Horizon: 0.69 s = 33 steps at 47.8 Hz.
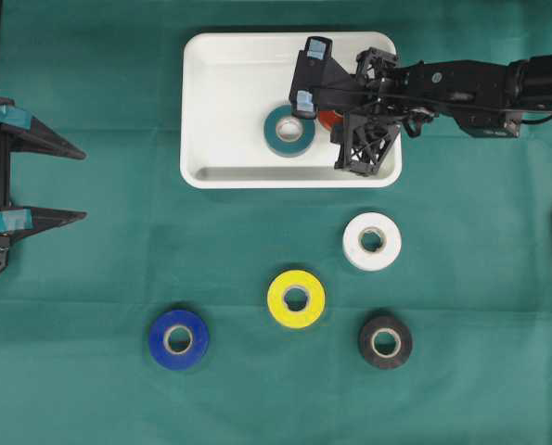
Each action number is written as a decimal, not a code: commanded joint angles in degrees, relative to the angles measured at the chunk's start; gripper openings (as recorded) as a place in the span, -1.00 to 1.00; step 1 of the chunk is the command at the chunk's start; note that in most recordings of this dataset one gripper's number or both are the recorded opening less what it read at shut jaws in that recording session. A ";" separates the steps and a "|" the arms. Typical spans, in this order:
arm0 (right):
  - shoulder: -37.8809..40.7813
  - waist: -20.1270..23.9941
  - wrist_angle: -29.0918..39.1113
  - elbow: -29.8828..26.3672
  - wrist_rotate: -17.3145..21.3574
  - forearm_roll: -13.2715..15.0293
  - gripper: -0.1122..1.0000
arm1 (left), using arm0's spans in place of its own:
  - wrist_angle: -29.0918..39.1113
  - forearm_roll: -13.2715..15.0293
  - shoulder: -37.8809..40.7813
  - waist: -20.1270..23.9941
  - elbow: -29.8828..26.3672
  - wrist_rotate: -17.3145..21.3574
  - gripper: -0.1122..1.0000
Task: Pick up the tape from a random location and place it into the white case.
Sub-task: 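Lower the orange-red roll into the tray beside the teal roll, open right gripper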
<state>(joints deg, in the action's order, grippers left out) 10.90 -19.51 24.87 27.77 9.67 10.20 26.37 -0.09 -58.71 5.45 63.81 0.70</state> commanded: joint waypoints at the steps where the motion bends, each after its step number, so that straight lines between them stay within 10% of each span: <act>1: -0.97 0.00 -0.44 -0.53 0.09 -0.09 -0.22 | -0.26 0.09 0.44 0.00 -0.70 -0.09 0.95; 27: -0.97 -0.09 -0.26 -0.79 0.00 0.09 -0.20 | -0.26 0.09 0.44 0.00 -0.70 -0.09 0.95; 33: -1.49 -0.09 0.00 -0.88 0.00 0.18 0.42 | -0.26 0.09 0.44 0.00 -0.70 -0.09 0.95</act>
<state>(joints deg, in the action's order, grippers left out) 10.90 -19.51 24.96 27.77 9.67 10.11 26.37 -0.09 -58.80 5.45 63.81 0.70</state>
